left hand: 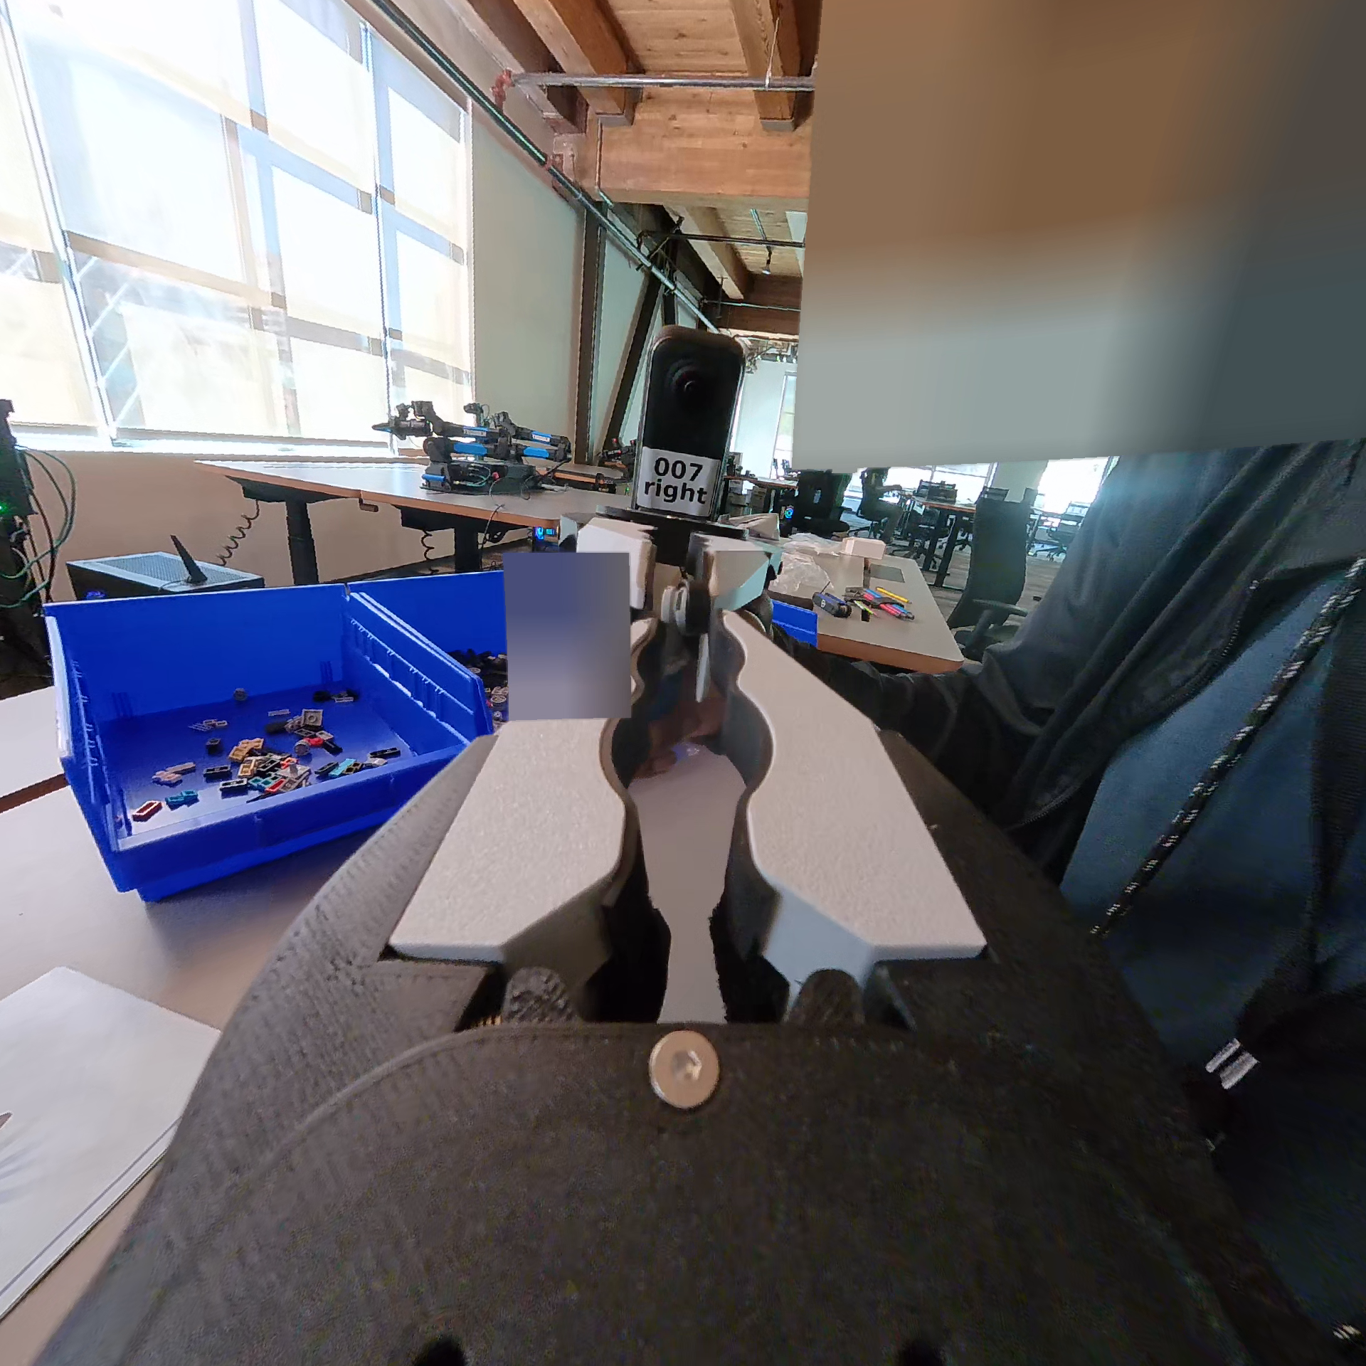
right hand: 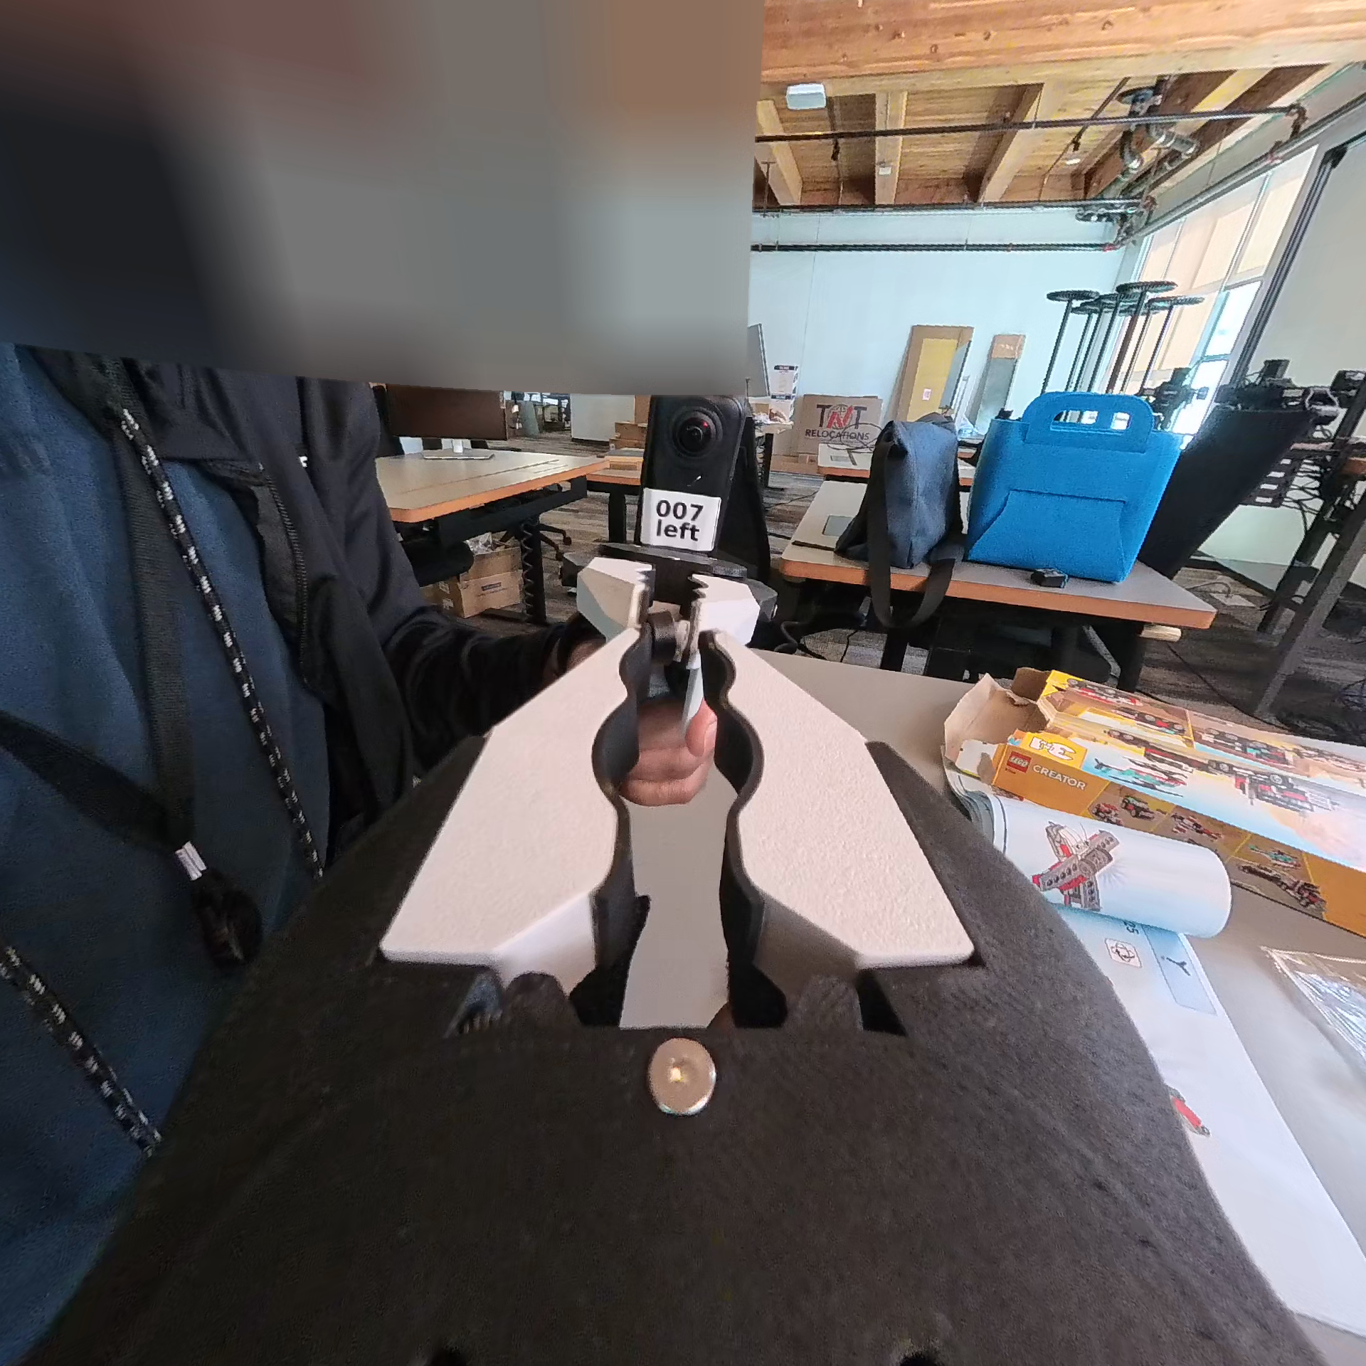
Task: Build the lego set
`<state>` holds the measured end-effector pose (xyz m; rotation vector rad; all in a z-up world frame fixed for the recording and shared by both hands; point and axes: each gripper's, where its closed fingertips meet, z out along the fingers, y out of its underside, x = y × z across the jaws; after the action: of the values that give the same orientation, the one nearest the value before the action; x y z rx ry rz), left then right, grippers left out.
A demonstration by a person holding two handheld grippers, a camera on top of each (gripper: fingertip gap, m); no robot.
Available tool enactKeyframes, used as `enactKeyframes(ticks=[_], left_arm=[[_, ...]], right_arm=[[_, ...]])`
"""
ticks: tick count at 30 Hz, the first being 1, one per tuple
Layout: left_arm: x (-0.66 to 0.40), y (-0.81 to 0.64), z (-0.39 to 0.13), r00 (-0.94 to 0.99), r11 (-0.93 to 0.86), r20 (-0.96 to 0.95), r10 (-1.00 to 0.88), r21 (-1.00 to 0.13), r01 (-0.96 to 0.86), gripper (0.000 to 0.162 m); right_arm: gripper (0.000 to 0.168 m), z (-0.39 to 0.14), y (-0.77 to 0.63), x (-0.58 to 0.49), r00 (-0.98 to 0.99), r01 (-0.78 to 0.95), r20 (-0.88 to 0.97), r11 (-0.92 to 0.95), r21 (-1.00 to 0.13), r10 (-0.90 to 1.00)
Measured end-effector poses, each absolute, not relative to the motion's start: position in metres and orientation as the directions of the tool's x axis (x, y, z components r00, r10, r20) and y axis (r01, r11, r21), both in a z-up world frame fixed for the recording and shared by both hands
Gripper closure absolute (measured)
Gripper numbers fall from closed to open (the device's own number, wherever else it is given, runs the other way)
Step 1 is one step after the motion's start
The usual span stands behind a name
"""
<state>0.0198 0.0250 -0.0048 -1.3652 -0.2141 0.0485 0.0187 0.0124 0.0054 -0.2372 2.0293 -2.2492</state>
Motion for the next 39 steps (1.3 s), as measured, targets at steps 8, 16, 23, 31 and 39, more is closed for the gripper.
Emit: enactKeyframes(ticks=[8, 16, 23, 31, 39], left_arm=[[0.017, 0.027, -0.011, 0.976, 0.165, 0.114, 0.188, -0.983, 0.083, 0.151], [0.018, 0.028, -0.013, 0.977, 0.152, 0.103, 0.185, -0.985, 0.075, 0.152], [0.022, 0.033, -0.019, 0.981, 0.101, 0.068, 0.184, -0.994, 0.05, 0.156], [0.017, 0.033, -0.019, 0.975, 0.136, 0.124, 0.184, -0.986, 0.1, 0.156], [0.01, 0.03, -0.022, 0.958, 0.194, 0.244, 0.151, -0.958, 0.214, 0.152]], right_arm=[[0.149, 0.005, 0.014, 0.023, -0.977, -0.011, 0.032, -0.099, -0.995, -0.213], [0.152, 0.003, 0.014, 0.021, -0.977, -0.005, 0.024, -0.088, -0.996, -0.211], [0.155, -0.006, 0.01, 0.025, -0.974, -0.03, 0.036, -0.031, -0.999, -0.223], [0.154, -0.006, 0.011, 0.019, -0.979, -0.02, 0.028, -0.04, -0.999, -0.2], [0.156, -0.008, 0.009, 0.01, -0.988, -0.11, 0.112, -0.021, -0.994, -0.109]])
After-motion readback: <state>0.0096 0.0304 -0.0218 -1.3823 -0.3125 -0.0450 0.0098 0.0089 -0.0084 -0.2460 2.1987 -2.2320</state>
